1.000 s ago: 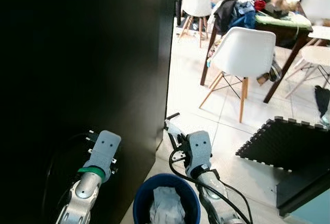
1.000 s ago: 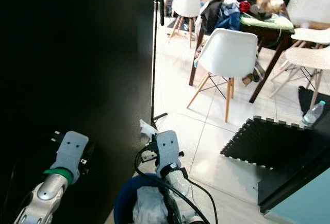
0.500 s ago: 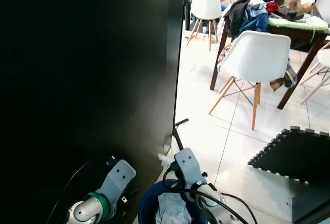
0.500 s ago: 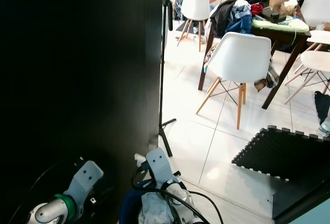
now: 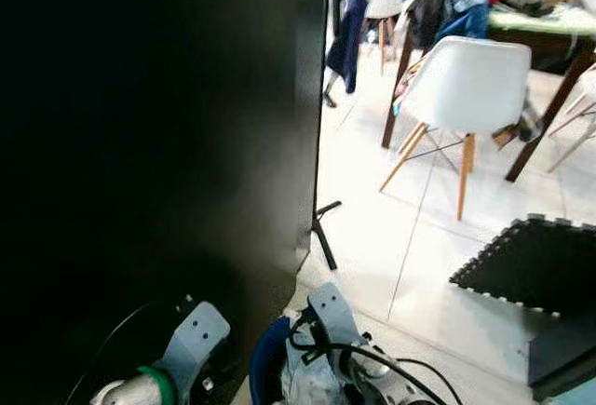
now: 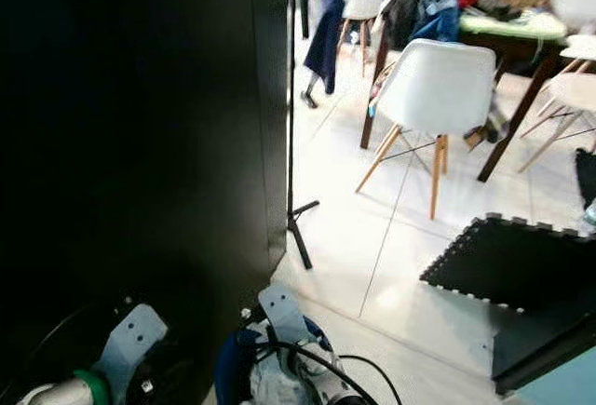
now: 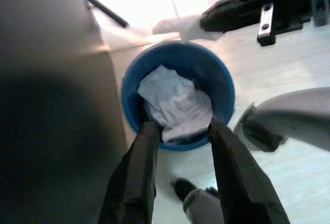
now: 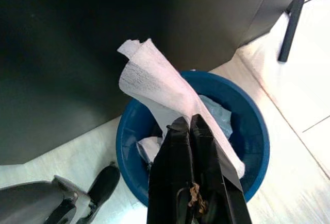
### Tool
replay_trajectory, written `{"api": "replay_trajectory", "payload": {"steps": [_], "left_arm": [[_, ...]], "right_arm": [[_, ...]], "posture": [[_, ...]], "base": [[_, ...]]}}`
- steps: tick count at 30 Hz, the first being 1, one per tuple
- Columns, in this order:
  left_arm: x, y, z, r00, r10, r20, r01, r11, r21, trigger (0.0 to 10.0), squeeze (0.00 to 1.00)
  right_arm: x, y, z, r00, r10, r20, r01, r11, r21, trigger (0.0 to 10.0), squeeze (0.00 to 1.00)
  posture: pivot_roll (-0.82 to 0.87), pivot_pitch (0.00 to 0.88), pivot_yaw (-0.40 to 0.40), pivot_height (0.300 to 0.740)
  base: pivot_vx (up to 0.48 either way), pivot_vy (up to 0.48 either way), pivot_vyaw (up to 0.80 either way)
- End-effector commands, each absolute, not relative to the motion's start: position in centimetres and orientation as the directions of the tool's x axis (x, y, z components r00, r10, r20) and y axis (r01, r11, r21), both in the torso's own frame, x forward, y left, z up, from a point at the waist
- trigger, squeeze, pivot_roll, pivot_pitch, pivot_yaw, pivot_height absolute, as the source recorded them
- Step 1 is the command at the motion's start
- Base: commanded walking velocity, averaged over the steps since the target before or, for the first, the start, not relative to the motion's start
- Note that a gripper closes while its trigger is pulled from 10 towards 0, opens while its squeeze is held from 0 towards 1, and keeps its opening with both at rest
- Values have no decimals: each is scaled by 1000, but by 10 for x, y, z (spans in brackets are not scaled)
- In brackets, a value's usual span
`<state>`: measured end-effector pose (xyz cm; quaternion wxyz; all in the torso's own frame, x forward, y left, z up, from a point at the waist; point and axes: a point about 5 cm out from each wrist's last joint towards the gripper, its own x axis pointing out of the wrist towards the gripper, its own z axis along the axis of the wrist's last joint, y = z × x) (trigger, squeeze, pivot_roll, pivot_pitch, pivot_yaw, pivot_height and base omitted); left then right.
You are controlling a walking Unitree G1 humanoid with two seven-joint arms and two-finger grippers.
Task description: Clean up the room
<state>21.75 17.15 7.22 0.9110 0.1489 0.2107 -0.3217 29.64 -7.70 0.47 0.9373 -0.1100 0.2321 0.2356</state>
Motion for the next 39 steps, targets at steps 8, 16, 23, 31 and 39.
{"api": "replay_trajectory", "payload": {"steps": [8,16,23,31,39], "left_arm": [[206,173,78,703,-519,-487,640,760,114,10000,0],[211,170,80,700,-524,-486,640,761,102,10000,0],[230,161,80,749,-501,-433,603,786,134,10000,0],[254,146,83,835,-439,-330,509,844,165,10000,0],[273,136,76,890,-339,-304,394,908,144,10000,0]], "right_arm": [[296,-77,4,805,362,-470,-463,878,-118,10000,1000],[298,-83,5,818,345,-460,-457,876,-156,10000,1000],[303,-99,12,873,317,-372,-389,911,-138,10000,0],[304,-117,38,970,223,-98,-225,974,-14,10000,0],[298,-117,50,983,182,12,-182,983,6,10000,0]], "posture": [[131,178,93,740],[105,156,88,740],[54,106,80,740],[-9,71,78,740],[-64,36,74,740]], "base": [[0,0,0],[0,0,0],[0,0,0],[0,0,0],[0,0,0]]}}
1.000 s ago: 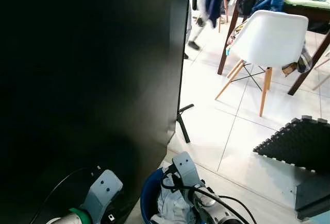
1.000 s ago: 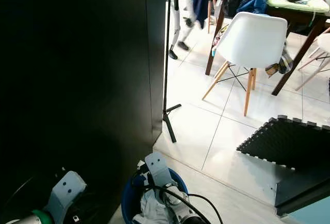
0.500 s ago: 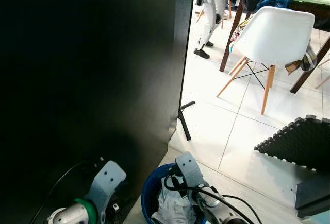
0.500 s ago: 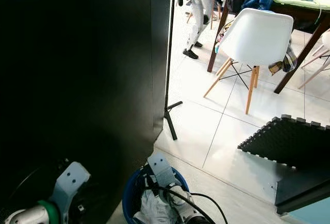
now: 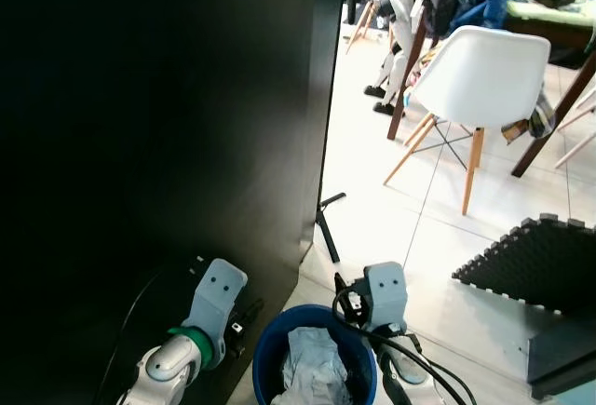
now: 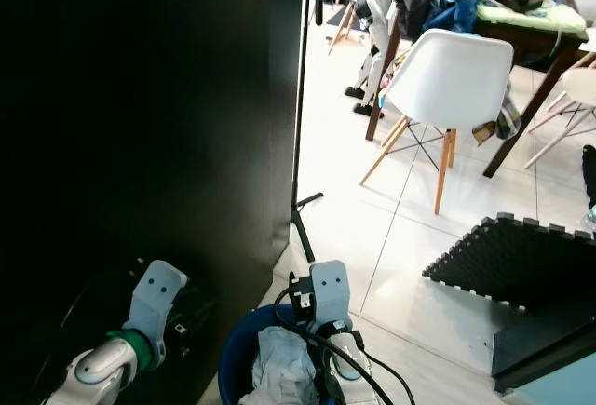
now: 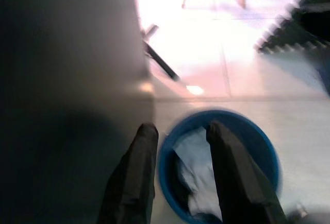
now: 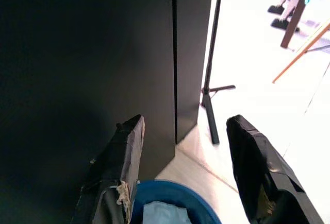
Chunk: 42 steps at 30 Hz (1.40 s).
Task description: Clean up the room
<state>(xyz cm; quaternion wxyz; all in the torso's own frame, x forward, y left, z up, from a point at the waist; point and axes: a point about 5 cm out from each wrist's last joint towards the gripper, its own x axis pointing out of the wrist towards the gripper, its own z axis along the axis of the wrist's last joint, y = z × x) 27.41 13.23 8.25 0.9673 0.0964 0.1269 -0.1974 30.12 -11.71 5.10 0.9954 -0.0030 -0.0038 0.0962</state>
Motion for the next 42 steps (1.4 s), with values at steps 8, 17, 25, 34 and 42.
{"api": "replay_trajectory", "payload": {"steps": [8,17,25,34,42], "left_arm": [[295,125,82,940,-234,-248,276,950,148,10000,0],[295,134,78,951,-192,-242,237,956,172,10000,0],[296,135,76,953,-180,-243,225,958,175,10000,0],[298,135,74,956,-173,-238,219,959,180,10000,0],[298,135,74,957,-170,-236,216,960,181,10000,0]], "right_arm": [[308,-110,70,965,245,88,-243,969,-39,10000,0],[307,-109,71,964,255,79,-253,967,-41,10000,0],[305,-107,67,964,258,64,-256,966,-39,10000,0],[303,-106,65,965,259,49,-257,966,-38,10000,0],[303,-105,66,964,262,46,-261,965,-43,10000,0]], "posture": [[-77,14,61,740],[-67,14,60,740],[-68,20,64,740],[-65,22,69,740],[-65,22,68,740]], "base": [[-137,0,0],[-425,0,0],[-480,0,0],[-480,0,0],[-480,0,0]]}}
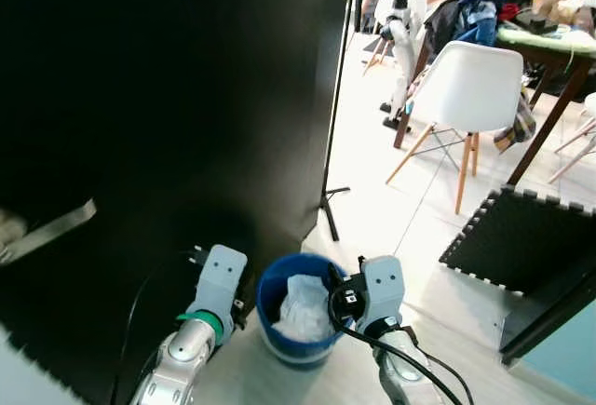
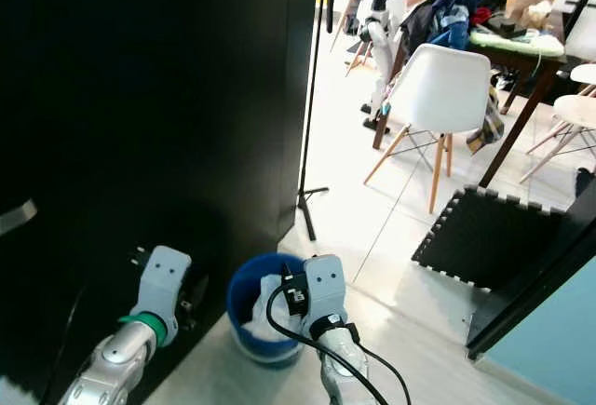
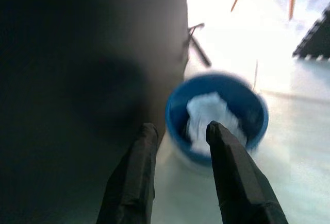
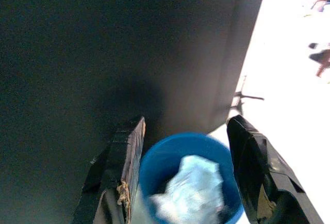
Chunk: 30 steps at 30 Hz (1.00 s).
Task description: Clean up the room
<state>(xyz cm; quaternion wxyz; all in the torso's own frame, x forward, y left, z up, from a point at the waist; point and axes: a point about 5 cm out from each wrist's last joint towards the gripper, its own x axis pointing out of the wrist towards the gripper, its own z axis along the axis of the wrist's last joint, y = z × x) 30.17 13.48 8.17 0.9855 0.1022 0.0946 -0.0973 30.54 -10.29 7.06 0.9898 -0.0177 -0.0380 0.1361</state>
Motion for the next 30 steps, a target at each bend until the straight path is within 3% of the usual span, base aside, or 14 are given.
{"api": "replay_trajectory", "payload": {"steps": [1,30], "left_arm": [[298,135,74,957,-171,-235,215,960,180,10000,0],[300,136,69,956,-150,-253,203,960,195,10000,0]], "right_arm": [[303,-105,66,964,263,44,-261,964,-44,10000,0],[300,-108,58,968,249,-4,-249,968,-29,10000,0]], "posture": [[-65,22,68,740],[-71,24,71,740]], "base": [[-431,0,0],[-25,0,-28]]}}
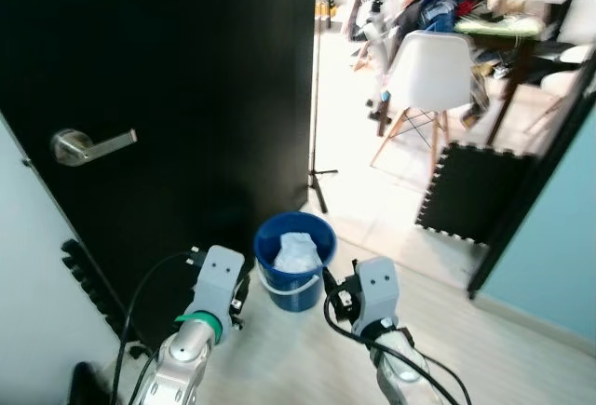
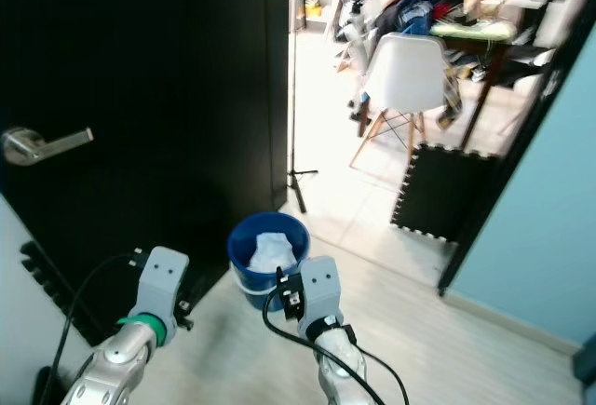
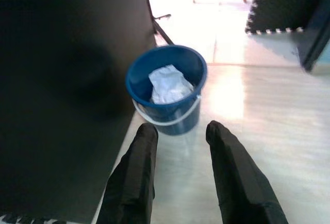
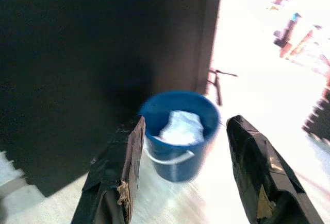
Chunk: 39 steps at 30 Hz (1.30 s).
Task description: Clean up the room
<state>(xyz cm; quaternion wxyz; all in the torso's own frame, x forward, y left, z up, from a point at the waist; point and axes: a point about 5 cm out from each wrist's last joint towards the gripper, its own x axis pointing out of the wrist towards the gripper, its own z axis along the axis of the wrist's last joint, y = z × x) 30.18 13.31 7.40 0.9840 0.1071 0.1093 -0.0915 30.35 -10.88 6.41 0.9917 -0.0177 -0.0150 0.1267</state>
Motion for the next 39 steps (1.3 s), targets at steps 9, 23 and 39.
{"api": "replay_trajectory", "payload": {"steps": [9,23,39], "left_arm": [[301,134,69,954,-165,-252,216,957,192,10000,0],[301,134,69,952,-174,-252,225,955,191,10000,0],[302,134,69,952,-178,-251,229,955,191,10000,0]], "right_arm": [[300,-109,57,970,244,-10,-245,969,-26,10000,0],[301,-107,57,970,242,-12,-242,970,-28,10000,0],[302,-107,57,970,242,-12,-242,970,-30,10000,0]], "posture": [[-74,24,72,740],[-72,21,78,740],[-73,17,80,740]], "base": [[0,0,-444],[0,0,-457],[0,0,-150]]}}
